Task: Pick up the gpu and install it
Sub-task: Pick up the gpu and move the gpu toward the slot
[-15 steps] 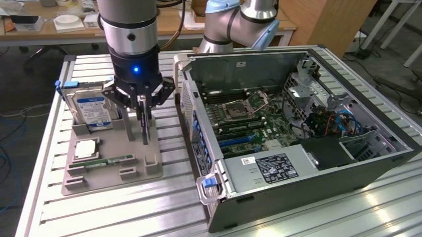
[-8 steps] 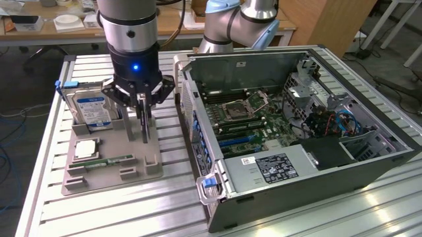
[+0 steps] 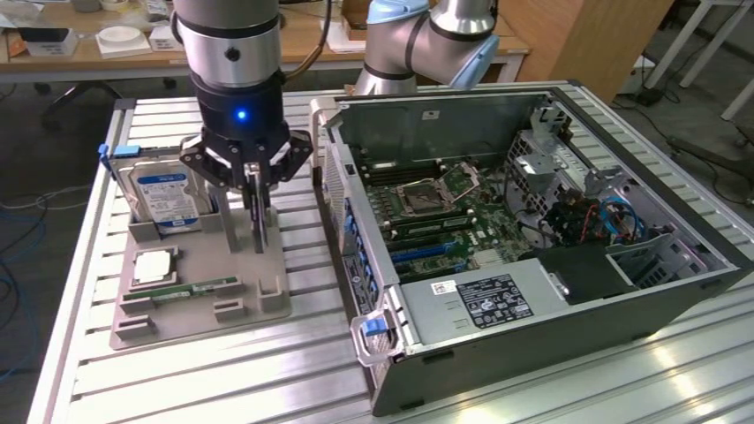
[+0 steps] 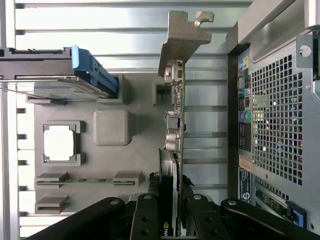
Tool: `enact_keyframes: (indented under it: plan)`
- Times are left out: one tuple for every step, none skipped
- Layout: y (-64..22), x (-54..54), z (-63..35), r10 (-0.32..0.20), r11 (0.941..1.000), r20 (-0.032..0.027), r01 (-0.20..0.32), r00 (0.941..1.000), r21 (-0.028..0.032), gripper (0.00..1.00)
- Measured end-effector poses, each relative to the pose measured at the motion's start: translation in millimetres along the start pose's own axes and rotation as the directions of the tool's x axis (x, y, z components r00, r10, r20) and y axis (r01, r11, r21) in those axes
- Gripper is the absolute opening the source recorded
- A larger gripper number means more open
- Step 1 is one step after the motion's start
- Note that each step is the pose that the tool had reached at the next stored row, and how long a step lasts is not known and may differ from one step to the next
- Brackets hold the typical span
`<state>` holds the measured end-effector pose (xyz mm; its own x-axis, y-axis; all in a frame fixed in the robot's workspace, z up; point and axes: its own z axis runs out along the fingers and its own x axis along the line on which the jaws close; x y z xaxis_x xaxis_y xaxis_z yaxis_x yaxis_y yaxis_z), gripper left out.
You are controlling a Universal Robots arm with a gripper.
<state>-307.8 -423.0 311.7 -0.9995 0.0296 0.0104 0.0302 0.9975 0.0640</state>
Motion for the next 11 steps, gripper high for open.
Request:
enact_keyframes:
  plan:
    - [0.0, 0.0, -0.8, 0.000, 1.0000, 0.0000, 0.000, 1.0000, -0.0004, 0.26]
    - [0.1, 0.0, -1.5, 0.000, 1.0000, 0.0000, 0.000, 1.0000, -0.0007, 0.26]
    - [0.2, 0.0, -2.2, 0.000, 1.0000, 0.0000, 0.000, 1.0000, -0.0010, 0.26]
    - [0.2, 0.0, -2.8, 0.000, 1.0000, 0.0000, 0.000, 1.0000, -0.0012, 0.26]
    - [0.2, 0.0, -3.5, 0.000, 1.0000, 0.0000, 0.000, 1.0000, -0.0015, 0.26]
    - [0.3, 0.0, -4.3, 0.000, 1.0000, -0.0001, 0.000, 1.0000, -0.0017, 0.26]
    - [0.3, 0.0, -5.1, 0.000, 1.0000, 0.0000, 0.000, 1.0000, -0.0019, 0.26]
    - [0.4, 0.1, -5.8, 0.000, 1.0000, 0.0000, 0.000, 1.0000, -0.0021, 0.26]
    - [0.4, 0.1, -6.5, 0.000, 1.0000, 0.0000, 0.000, 1.0000, -0.0024, 0.26]
    - [0.5, 0.1, -7.2, 0.000, 1.0000, -0.0001, 0.000, 1.0000, -0.0025, 0.26]
    - [0.5, 0.1, -7.9, 0.000, 1.0000, -0.0001, 0.000, 1.0000, -0.0027, 0.26]
